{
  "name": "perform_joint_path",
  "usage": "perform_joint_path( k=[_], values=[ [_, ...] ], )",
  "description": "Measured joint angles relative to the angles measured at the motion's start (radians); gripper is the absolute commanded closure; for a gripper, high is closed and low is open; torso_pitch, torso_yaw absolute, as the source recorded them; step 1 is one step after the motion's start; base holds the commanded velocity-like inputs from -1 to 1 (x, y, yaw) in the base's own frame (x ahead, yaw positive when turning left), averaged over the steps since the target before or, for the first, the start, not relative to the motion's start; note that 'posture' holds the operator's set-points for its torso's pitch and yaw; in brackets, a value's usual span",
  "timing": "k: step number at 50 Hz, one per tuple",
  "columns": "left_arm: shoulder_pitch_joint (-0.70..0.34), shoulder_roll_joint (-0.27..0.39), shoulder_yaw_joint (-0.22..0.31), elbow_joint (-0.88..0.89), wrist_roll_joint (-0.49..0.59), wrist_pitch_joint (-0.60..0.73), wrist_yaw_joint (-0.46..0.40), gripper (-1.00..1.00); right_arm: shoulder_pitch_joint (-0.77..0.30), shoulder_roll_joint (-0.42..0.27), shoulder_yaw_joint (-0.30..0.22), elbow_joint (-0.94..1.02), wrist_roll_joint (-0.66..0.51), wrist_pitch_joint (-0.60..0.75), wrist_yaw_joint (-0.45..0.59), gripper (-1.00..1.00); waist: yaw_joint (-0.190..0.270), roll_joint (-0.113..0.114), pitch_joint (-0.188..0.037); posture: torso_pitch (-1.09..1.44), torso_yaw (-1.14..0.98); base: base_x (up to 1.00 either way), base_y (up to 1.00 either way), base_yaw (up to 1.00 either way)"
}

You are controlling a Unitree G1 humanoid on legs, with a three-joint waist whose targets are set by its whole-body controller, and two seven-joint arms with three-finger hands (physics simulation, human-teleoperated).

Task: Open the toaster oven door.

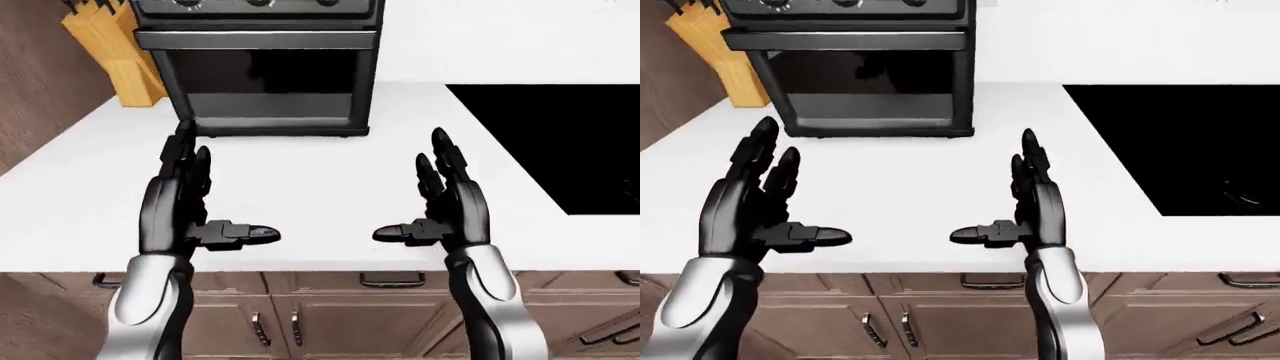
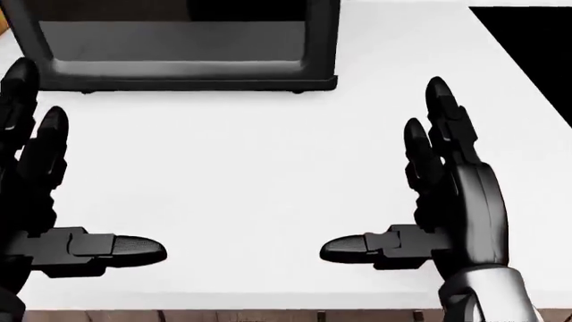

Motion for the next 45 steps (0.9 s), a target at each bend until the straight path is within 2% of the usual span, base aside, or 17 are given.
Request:
perform_joint_path(
  k=[2,4,7,13,20,26,29,30,33,36,45],
  values=[
    [0.002,0.0,0.004,0.001,0.001,-0.012,0.001,-1.0,-0.005,-0.002,0.001,-0.011,0.007,-0.004,-0.003,-1.0,0.011,-0.027,0.008,0.0,0.0,-0.03,0.0,0.93],
    [0.007,0.002,0.012,0.003,0.005,-0.011,0.004,-1.0,-0.01,-0.005,0.014,-0.023,0.012,-0.003,-0.002,-1.0,0.015,-0.043,0.014,0.0,0.0,-0.02,0.0,0.27],
    [0.01,0.002,0.02,0.01,0.013,-0.01,0.01,-1.0,-0.011,-0.004,0.028,-0.032,0.016,0.001,0.002,-1.0,-0.002,-0.045,0.019,0.0,0.0,0.0,0.0,0.0],
    [0.002,0.001,-0.002,0.016,0.004,-0.008,-0.001,-1.0,-0.003,-0.012,-0.017,-0.056,0.013,0.014,-0.021,-1.0,-0.021,-0.03,0.009,0.0,0.0,0.0,0.0,0.0],
    [-0.007,0.008,0.004,-0.037,0.004,0.018,0.0,-1.0,-0.01,-0.02,-0.025,-0.071,0.022,0.023,-0.03,-1.0,-0.025,-0.038,0.012,0.0,0.0,0.0,0.0,0.0],
    [0.0,0.01,-0.01,-0.05,0.041,0.003,-0.019,-1.0,-0.017,-0.024,-0.028,-0.073,0.024,0.019,-0.031,-1.0,-0.02,-0.061,0.018,-0.01,0.0,0.0,0.0,0.0],
    [-0.003,0.005,-0.017,-0.034,0.05,-0.005,-0.031,-1.0,-0.019,-0.023,-0.024,-0.077,0.025,0.023,-0.031,-1.0,-0.016,-0.099,0.011,-0.03,0.0,0.0,0.0,0.0],
    [0.001,-0.003,-0.019,-0.026,0.05,-0.007,-0.034,-1.0,-0.015,-0.026,-0.027,-0.079,0.025,0.025,-0.031,-1.0,-0.017,-0.089,0.015,-0.03,0.0,0.0,0.0,0.0],
    [0.01,-0.008,-0.024,-0.009,0.046,-0.004,-0.042,-1.0,-0.006,-0.027,-0.039,-0.069,0.021,0.03,-0.036,-1.0,-0.03,-0.066,-0.004,-0.05,0.0,0.0,0.0,0.0],
    [0.009,-0.01,-0.021,-0.029,0.043,-0.005,-0.042,-1.0,-0.007,-0.026,-0.04,-0.063,0.016,0.024,-0.04,-1.0,-0.036,-0.055,-0.023,-0.07,0.0,0.0,0.0,0.0],
    [0.021,-0.01,-0.008,-0.019,0.039,-0.035,-0.04,-1.0,-0.006,-0.019,-0.02,-0.046,0.011,-0.006,-0.032,-1.0,-0.036,-0.058,-0.074,-0.12,0.0,0.0,0.0,0.0]
  ],
)
